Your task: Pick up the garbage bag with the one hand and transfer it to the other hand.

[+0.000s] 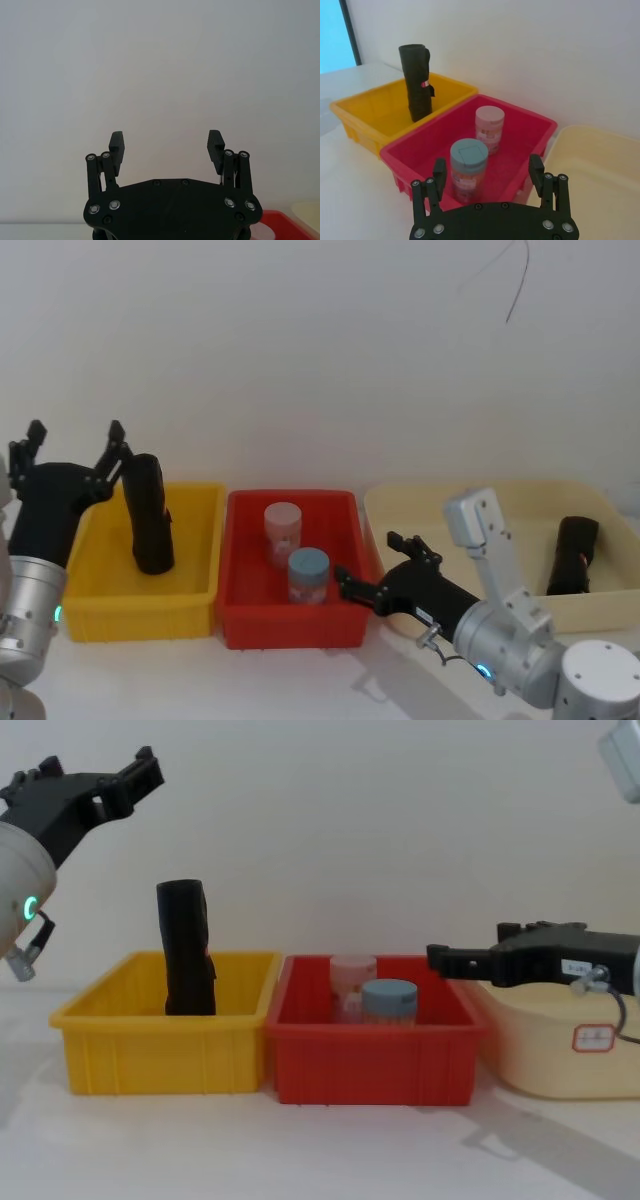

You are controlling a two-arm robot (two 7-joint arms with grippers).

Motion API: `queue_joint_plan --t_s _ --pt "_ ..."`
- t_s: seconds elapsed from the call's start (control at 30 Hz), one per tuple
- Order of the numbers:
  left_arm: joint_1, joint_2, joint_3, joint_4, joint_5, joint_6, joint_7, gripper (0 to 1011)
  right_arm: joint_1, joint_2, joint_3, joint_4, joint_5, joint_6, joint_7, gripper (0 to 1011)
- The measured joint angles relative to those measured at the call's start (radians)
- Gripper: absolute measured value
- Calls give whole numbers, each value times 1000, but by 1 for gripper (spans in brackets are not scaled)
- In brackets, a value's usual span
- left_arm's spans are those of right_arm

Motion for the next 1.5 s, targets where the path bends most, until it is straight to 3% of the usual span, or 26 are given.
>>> queue_joint_plan --t_s 0.33,0.97,1.5 --pt "12 2 -25 -9 2 -10 22 1001 84 -29 -26 105 25 20 37 1004" --pt "18 4 -39 -15 3 -15 35 1001 206 -66 -77 293 29 23 71 1004" --pt "20 4 -42 -16 3 -16 38 1001 264 -86 -115 375 25 25 86 1004"
